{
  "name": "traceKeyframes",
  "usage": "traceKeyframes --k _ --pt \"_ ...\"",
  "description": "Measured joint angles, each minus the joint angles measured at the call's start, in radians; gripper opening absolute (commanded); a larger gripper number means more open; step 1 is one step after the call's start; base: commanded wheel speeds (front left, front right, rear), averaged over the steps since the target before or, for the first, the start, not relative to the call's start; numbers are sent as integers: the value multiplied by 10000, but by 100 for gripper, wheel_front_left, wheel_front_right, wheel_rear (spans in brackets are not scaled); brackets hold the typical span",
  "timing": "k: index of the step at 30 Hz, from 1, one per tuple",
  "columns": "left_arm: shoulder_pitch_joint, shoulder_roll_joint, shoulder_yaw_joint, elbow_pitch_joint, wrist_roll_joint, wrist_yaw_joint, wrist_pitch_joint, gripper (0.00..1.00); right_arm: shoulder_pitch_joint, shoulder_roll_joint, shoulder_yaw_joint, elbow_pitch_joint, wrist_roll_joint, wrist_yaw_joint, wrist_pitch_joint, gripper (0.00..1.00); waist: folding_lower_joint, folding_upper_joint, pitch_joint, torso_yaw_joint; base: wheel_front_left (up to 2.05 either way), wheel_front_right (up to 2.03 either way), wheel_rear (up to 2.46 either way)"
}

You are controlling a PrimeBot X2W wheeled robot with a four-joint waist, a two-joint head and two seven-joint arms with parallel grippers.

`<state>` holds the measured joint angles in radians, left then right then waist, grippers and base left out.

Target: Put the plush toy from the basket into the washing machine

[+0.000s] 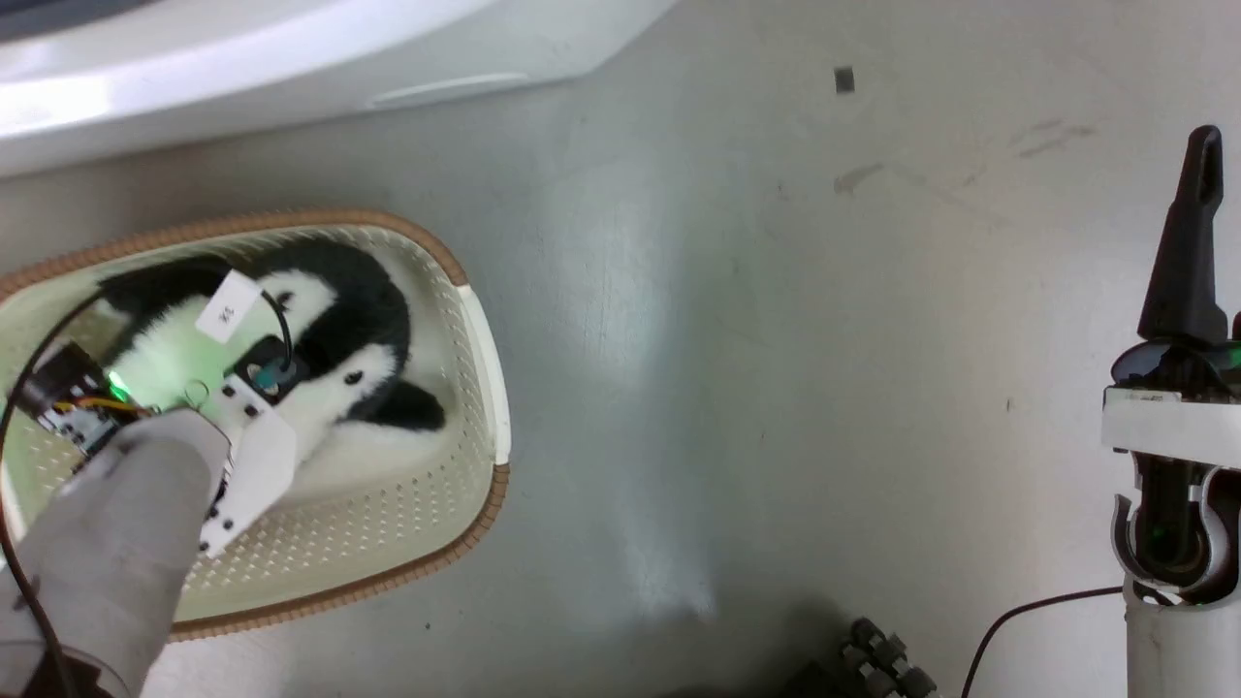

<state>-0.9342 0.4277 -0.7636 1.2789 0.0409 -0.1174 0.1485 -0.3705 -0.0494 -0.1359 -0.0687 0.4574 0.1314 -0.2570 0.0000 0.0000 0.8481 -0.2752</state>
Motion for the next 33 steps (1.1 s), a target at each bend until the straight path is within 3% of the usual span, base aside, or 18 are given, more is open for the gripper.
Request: traceKeyframes --k 33 --pt "2063 -2125 25 128 -1555 -86 -3135 0 1685 0 -313 623 -1162 0 0 100 -1 0 -4169 1649 0 0 0"
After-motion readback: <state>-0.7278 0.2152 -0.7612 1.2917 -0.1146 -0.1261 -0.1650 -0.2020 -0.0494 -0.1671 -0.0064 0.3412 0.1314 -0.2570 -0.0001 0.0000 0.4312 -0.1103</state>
